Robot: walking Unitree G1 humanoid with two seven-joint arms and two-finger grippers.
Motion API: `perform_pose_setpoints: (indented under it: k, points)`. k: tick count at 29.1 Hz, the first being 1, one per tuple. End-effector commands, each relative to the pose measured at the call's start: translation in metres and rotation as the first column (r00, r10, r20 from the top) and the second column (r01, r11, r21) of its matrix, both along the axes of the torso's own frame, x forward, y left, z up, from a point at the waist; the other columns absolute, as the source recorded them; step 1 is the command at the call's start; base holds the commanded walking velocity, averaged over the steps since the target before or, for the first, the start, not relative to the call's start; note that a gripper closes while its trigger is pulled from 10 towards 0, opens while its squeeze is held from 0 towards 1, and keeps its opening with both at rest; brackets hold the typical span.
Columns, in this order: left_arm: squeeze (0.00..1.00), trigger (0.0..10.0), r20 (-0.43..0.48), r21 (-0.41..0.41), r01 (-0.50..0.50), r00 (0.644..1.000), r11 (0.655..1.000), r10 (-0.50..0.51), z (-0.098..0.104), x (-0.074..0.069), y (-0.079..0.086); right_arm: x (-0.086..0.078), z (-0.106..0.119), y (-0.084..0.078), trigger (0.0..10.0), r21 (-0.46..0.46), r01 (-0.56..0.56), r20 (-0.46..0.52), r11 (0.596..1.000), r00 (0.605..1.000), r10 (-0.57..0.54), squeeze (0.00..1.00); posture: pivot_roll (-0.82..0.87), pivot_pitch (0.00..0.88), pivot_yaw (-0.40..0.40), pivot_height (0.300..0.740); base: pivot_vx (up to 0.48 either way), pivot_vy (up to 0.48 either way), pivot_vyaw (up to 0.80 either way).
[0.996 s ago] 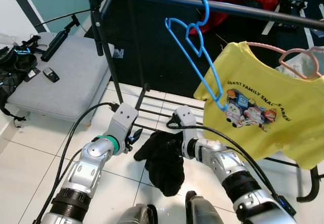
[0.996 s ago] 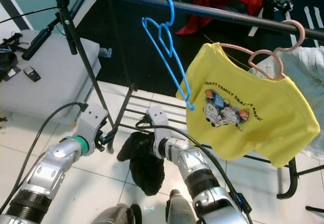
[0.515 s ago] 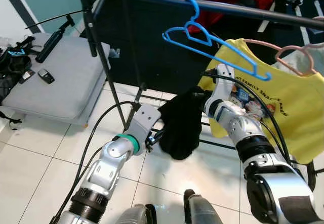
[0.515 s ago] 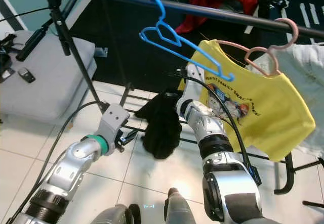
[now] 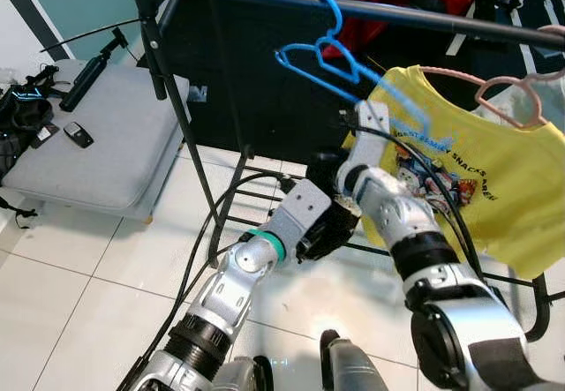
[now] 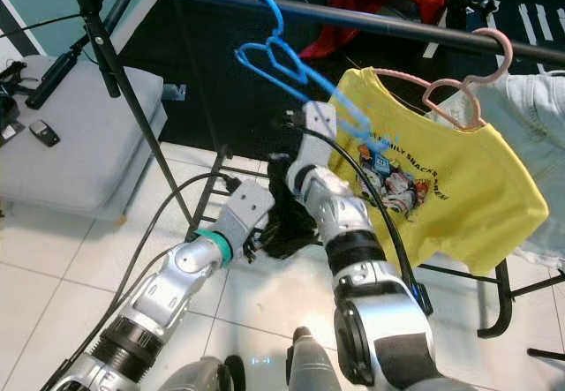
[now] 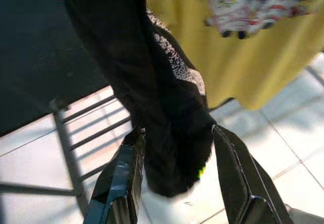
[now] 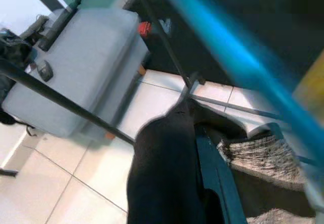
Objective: Hang hanger
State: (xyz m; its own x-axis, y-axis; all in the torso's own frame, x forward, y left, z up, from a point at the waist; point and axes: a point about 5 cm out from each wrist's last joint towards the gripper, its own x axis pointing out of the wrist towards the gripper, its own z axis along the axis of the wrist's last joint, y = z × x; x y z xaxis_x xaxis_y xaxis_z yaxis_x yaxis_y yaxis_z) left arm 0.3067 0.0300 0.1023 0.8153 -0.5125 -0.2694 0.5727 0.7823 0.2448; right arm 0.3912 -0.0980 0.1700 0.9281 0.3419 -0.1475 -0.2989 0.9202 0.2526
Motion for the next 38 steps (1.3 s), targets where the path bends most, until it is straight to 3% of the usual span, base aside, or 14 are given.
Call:
perform_pose_setpoints:
  k: [1, 2, 4, 7, 9, 12, 16, 19, 22, 25, 26, 27, 30, 38]
  points:
    - [0.0, 10.0, -0.02, 0.034, -0.07, 0.997, 0.997, 0.07, -0.011, 0.0, 0.009, 0.0, 0.017, 0.01, 0.0, 0.018, -0.048, 0.063, 0.999, 0.997, 0.046, 0.0, -0.14, 0.137, 0.061, 0.74, 0.0, 0.0, 0.0]
    - [0.0, 10.0, -0.02, 0.034, -0.07, 0.997, 0.997, 0.07, -0.011, 0.0, 0.009, 0.0, 0.017, 0.01, 0.0, 0.018, -0.048, 0.063, 0.999, 0.997, 0.046, 0.0, -0.14, 0.137, 0.061, 0.74, 0.0, 0.0, 0.0]
    - [0.0, 10.0, 0.05, 0.078, -0.21, 0.977, 0.975, 0.207, -0.011, 0.01, 0.034, -0.007, 0.028, 0.01, 0.0, 0.003, -0.077, 0.115, 0.997, 0.99, 0.076, 0.0, -0.14, 0.136, 0.057, 0.74, 0.0, 0.0, 0.0]
    - [0.0, 10.0, 0.05, 0.078, -0.21, 0.977, 0.975, 0.207, -0.011, 0.01, 0.034, -0.007, 0.028, 0.01, 0.0, 0.003, -0.077, 0.115, 0.997, 0.99, 0.076, 0.0, -0.14, 0.136, 0.057, 0.74, 0.0, 0.0, 0.0]
    - [0.0, 10.0, 0.145, 0.158, -0.353, 0.932, 0.922, 0.332, -0.011, 0.021, 0.07, -0.02, 0.035, 0.008, 0.0, 0.019, -0.103, 0.142, 0.994, 0.985, 0.099, 0.0, -0.14, 0.138, 0.062, 0.74, 0.0, 0.0, 0.0]
    - [0.0, 10.0, 0.231, 0.22, -0.441, 0.89, 0.87, 0.393, -0.009, 0.028, 0.095, -0.031, 0.041, 0.008, 0.0, 0.037, -0.126, 0.16, 0.991, 0.98, 0.119, 0.0, -0.15, 0.139, 0.065, 0.74, 0.0, 0.0, 0.0]
    - [0.0, 10.0, 0.22, 0.236, -0.444, 0.891, 0.864, 0.398, -0.011, 0.031, 0.1, -0.037, 0.047, 0.009, 0.0, 0.064, -0.143, 0.177, 0.988, 0.976, 0.13, 0.0, -0.15, 0.136, 0.069, 0.74, 0.0, 0.0, 0.0]
    - [0.0, 10.0, 0.148, 0.227, -0.371, 0.927, 0.901, 0.345, -0.019, 0.029, 0.087, -0.038, 0.051, 0.011, 0.0, 0.085, -0.155, 0.187, 0.984, 0.973, 0.137, 0.0, -0.15, 0.135, 0.071, 0.74, 0.0, 0.0, 0.0]
    - [0.0, 10.0, -0.045, 0.043, -0.248, 0.967, 0.968, 0.25, -0.025, 0.02, 0.055, -0.038, 0.054, 0.015, 0.0, 0.091, -0.161, 0.195, 0.983, 0.971, 0.141, 0.0, -0.16, 0.133, 0.073, 0.74, 0.0, 0.0, 0.0]
    - [0.0, 10.0, -0.077, -0.035, -0.202, 0.977, 0.979, 0.199, -0.022, 0.017, 0.045, -0.039, 0.052, 0.015, 0.0, 0.082, -0.156, 0.188, 0.984, 0.972, 0.138, 0.0, -0.16, 0.133, 0.072, 0.74, 0.0, 0.0, 0.0]
    - [0.0, 10.0, -0.081, -0.102, -0.11, 0.991, 0.989, 0.102, -0.017, 0.011, 0.035, -0.038, 0.05, 0.014, 0.0, 0.073, -0.149, 0.18, 0.986, 0.975, 0.134, 0.0, -0.16, 0.133, 0.071, 0.74, 0.0, 0.0, 0.0]
    - [0.0, 10.0, -0.081, -0.102, -0.11, 0.991, 0.989, 0.102, -0.017, 0.011, 0.035, -0.038, 0.05, 0.014, 0.0, 0.073, -0.149, 0.18, 0.986, 0.975, 0.134, 0.0, -0.16, 0.133, 0.071, 0.74, 0.0, 0.0, 0.0]
    - [0.0, 10.0, -0.053, -0.097, 0.189, 0.979, 0.977, -0.194, -0.014, -0.015, 0.021, -0.038, 0.034, 0.008, 0.0, 0.049, -0.118, 0.125, 0.992, 0.986, 0.111, 0.0, -0.14, 0.133, 0.068, 0.74, 0.0, 0.0, 0.0]
    - [0.0, 10.0, -0.093, -0.134, 0.221, 0.968, 0.966, -0.235, -0.017, -0.025, 0.001, -0.034, 0.03, 0.016, 0.0, 0.072, -0.119, 0.09, 0.99, 0.99, 0.113, 0.0, -0.14, 0.137, 0.06, 0.74, 0.0, 0.0, 0.0]
